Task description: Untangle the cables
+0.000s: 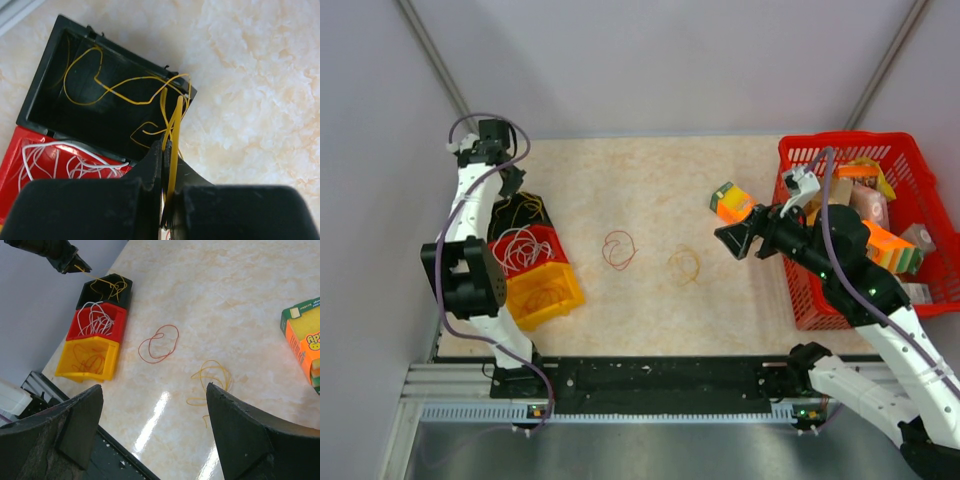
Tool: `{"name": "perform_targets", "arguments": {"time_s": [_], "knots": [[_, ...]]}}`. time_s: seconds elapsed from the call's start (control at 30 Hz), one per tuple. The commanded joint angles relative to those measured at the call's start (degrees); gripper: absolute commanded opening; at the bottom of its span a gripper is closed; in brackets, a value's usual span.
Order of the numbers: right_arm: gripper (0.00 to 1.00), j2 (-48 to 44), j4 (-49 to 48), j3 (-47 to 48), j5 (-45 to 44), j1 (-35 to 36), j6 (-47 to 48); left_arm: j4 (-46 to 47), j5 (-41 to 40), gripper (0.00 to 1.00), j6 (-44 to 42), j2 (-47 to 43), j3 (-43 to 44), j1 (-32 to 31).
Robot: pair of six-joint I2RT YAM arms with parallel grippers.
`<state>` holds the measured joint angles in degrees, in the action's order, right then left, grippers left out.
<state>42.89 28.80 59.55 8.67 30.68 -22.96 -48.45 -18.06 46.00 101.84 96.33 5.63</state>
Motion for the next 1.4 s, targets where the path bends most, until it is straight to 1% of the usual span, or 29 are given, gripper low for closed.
{"name": "perform_targets", "arguments": {"time_s": [0.0, 0.13, 0.2, 0.37, 0.4, 0.5, 0.6, 0.63, 0.73, 0.83, 0.93, 1.03, 1.07, 1.13, 1.2, 1.27, 1.3, 1.37], "knots": [[0.83, -0.3, -1.8, -1.2, -0.2, -0.4, 0.6, 2.7, -2.1, 0.0, 5.7, -3.7, -4.0, 1.0], [0.83, -0.4, -2.3, -1.8, 0.2, -0.5, 0.0, 2.5, -3.8, 0.0, 7.9, -4.1, -6.7, 2.9], [0.83, -0.4, -2.5, -2.1, 0.5, -0.4, -0.2, 3.8, -3.6, 0.0, 9.2, -4.9, -9.6, 3.6], [0.83, -0.3, -3.6, -2.9, 1.8, -0.5, -1.4, 6.7, 1.5, 0.0, 12.1, -5.8, -14.2, 6.8], [0.83, -0.3, -3.7, -3.0, 2.0, -0.5, -1.8, 6.8, 2.3, 0.04, 12.4, -5.9, -14.4, 7.3], [0.82, -0.4, -4.1, -3.7, 2.5, -0.4, -2.3, 7.8, 4.6, 0.3, 12.5, -6.1, -14.9, 7.9], [0.82, -0.4, -4.5, -4.4, 2.9, -0.5, -2.8, 7.4, 5.0, 0.55, 12.5, -6.7, -14.9, 8.0], [0.82, -0.4, -4.8, -4.8, 3.1, -0.5, -3.0, 7.2, 5.1, 0.59, 12.4, -7.1, -15.0, 8.1], [0.82, -0.3, -5.2, -5.5, 3.5, -0.5, -3.2, 6.8, 5.0, 0.63, 12.4, -8.9, -15.8, 8.1], [0.82, 0.2, -5.7, -6.4, 3.7, -0.5, -3.5, 7.2, 6.3, 0.74, 12.0, -11.4, -17.1, 8.2], [0.82, 1.7, -5.9, -7.2, 4.3, -0.4, -3.4, 6.1, 10.3, 0.76, 10.2, -13.6, -16.3, 8.1], [0.82, 3.9, -6.0, -8.5, 4.9, -0.5, -3.1, 8.3, 17.7, 0.75, 6.2, -16.9, -17.1, 7.5], [0.82, 4.6, -6.2, -9.2, 4.9, -0.5, -2.9, 10.5, 23.7, 0.73, 4.0, -18.3, -18.1, 6.8], [0.82, 7.1, -6.0, -10.1, 5.0, -0.4, -2.5, 14.8, 31.1, 0.73, -0.1, -21.1, -21.0, 4.6], [0.82, 11.0, -5.6, -10.3, 6.0, -0.5, -2.0, 20.5, 38.2, 0.73, -5.5, -24.0, -24.1, 0.5], [0.8, 15.2, -5.7, -10.6, 7.6, -0.5, -2.6, 22.9, 39.8, 0.75, -10.1, -26.2, -25.3, -5.3], [0.78, 17.3, -5.7, -10.5, 8.2, -0.5, -3.6, 23.7, 38.8, 0.75, -12.7, -27.1, -25.9, -11.5], [0.76, 20.9, -6.5, -10.9, 7.9, -0.1, -5.9, 26.5, 37.6, 0.76, -16.5, -28.2, -27.1, -20.2]]}}
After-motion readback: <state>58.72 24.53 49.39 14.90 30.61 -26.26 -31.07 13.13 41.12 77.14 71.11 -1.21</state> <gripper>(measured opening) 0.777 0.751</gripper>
